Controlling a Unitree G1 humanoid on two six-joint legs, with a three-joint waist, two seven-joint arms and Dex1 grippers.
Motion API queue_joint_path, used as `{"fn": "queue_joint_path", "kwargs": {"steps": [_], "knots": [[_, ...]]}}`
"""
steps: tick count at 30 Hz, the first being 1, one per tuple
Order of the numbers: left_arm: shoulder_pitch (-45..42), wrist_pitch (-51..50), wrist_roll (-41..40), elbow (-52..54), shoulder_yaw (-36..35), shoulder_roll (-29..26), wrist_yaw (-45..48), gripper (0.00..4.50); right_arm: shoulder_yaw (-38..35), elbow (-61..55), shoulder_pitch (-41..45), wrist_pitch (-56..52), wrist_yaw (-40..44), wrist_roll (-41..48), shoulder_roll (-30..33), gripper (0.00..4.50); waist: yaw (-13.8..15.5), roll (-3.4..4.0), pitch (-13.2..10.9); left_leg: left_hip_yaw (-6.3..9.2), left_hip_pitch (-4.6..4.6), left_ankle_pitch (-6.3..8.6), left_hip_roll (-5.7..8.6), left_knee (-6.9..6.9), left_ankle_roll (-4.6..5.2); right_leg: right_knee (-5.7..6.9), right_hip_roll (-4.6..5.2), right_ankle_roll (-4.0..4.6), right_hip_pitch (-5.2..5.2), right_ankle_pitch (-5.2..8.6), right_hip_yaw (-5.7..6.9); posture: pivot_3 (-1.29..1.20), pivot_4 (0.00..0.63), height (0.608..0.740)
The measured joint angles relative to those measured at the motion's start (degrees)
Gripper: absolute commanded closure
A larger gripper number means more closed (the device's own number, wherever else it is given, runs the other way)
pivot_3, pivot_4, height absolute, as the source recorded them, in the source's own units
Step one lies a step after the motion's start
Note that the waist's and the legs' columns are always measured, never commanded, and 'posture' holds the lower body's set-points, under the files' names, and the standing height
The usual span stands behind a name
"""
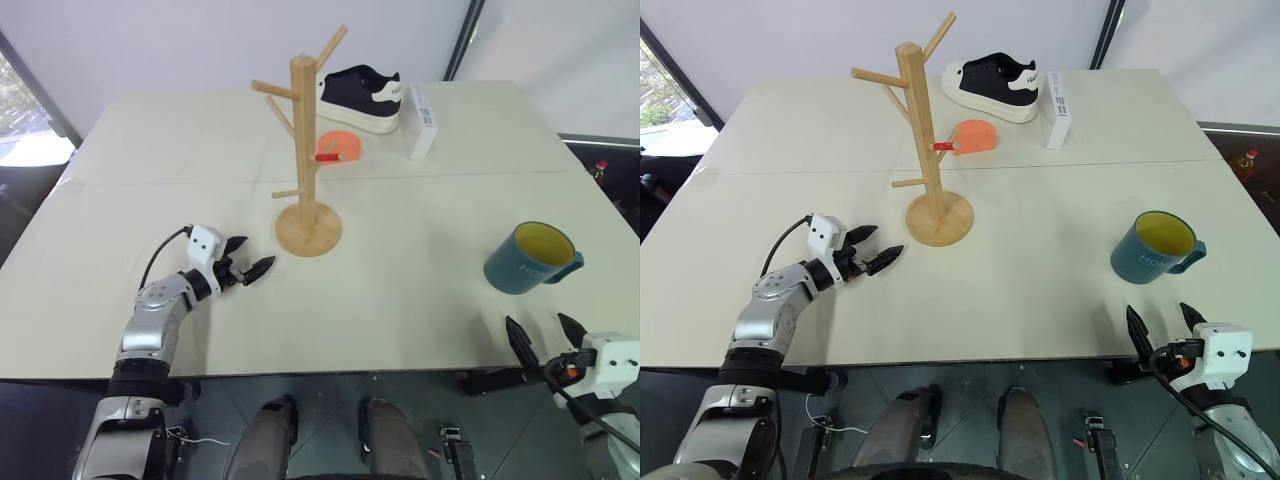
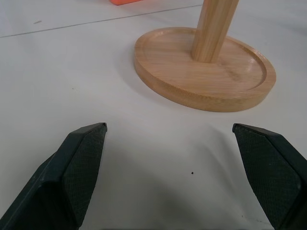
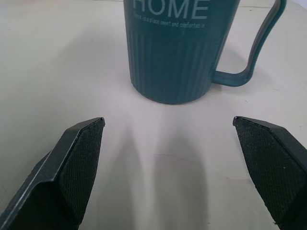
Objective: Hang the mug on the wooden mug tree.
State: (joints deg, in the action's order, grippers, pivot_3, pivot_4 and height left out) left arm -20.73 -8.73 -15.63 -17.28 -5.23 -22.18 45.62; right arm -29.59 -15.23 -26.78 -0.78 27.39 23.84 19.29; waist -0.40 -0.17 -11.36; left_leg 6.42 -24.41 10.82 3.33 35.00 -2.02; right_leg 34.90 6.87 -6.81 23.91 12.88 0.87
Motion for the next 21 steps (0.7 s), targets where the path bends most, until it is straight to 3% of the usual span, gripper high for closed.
{"fn": "queue_joint_path", "kwargs": {"steps": [11,21], "knots": [[0.5,-2.3,-0.4,3.3,1.6,0.0,0.8,0.00,-0.3,0.3,-0.1,0.0,0.4,0.0,0.1,0.04,0.0,0.00,0.0,-0.01,0.00,0.00,0.00,0.01,0.00,0.01,0.00,0.00,0.00,0.00,-0.01,0.00,0.150,0.740],[2.8,-5.4,-5.0,14.8,7.2,-0.1,9.7,0.00,-2.6,0.4,-2.0,0.1,-0.3,0.0,0.2,0.04,0.0,0.04,0.0,-0.04,-0.02,0.01,-0.01,0.02,-0.01,-0.01,0.02,0.02,-0.01,0.00,-0.03,0.00,0.150,0.740]]}}
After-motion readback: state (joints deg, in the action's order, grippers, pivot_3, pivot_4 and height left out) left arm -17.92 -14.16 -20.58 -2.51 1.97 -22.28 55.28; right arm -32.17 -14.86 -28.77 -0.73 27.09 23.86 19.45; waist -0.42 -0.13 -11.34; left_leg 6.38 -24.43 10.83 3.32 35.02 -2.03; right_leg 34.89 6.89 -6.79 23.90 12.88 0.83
